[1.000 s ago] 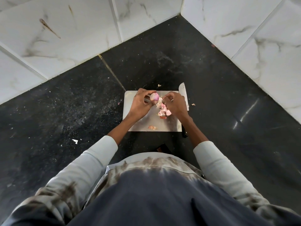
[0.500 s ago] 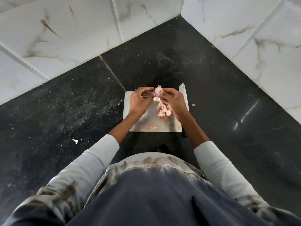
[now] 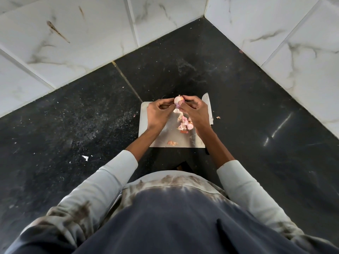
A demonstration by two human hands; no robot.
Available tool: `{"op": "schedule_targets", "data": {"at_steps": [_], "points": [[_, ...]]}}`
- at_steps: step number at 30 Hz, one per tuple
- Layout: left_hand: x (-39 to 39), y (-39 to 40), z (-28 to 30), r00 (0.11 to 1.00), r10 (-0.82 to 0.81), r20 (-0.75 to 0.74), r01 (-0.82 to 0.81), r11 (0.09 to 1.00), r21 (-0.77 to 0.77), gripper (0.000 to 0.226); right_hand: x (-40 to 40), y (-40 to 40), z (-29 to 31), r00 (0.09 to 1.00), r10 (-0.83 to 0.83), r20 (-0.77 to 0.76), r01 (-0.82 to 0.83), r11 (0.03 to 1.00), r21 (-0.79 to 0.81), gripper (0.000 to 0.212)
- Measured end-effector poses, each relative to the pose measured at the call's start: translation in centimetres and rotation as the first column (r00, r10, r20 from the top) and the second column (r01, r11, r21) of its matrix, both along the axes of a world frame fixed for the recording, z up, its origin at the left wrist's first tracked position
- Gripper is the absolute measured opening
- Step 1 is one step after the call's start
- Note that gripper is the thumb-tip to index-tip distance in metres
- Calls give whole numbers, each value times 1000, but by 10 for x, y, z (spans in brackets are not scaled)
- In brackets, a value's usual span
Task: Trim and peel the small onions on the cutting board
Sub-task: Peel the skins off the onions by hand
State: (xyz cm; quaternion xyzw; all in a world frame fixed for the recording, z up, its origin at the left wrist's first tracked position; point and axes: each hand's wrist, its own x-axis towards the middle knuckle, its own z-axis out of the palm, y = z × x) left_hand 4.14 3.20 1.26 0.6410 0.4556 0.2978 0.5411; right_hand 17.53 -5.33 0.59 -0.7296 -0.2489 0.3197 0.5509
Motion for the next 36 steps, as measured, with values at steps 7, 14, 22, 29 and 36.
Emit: {"op": "schedule_targets", "data": {"at_steps": [7,14,22,29,36], "points": [[3,0,-1,999,30,13,-29,999,-39,30,-1,-2,2,1000,-3,-15,3,1000,15,42],[3,-8,-8,997,61,-37,-63,997,-54,24,-6,-8,-3,1000,-20,-11,20,1000,-24,37],[3,-15,-12,984,85,-154,-77,995,57,15,-19,-15,-4,998,-45,44,47,998,-45,32],[-1,-15,-5,997,6,-79,-3,999,41,22,-8,-21,2,942,-111,-318,122,992,15,32],[1,-14,3,1000,7,-1,-7,998,55,21,-8,-19,9,931,-88,-354,121,990,72,28]]}}
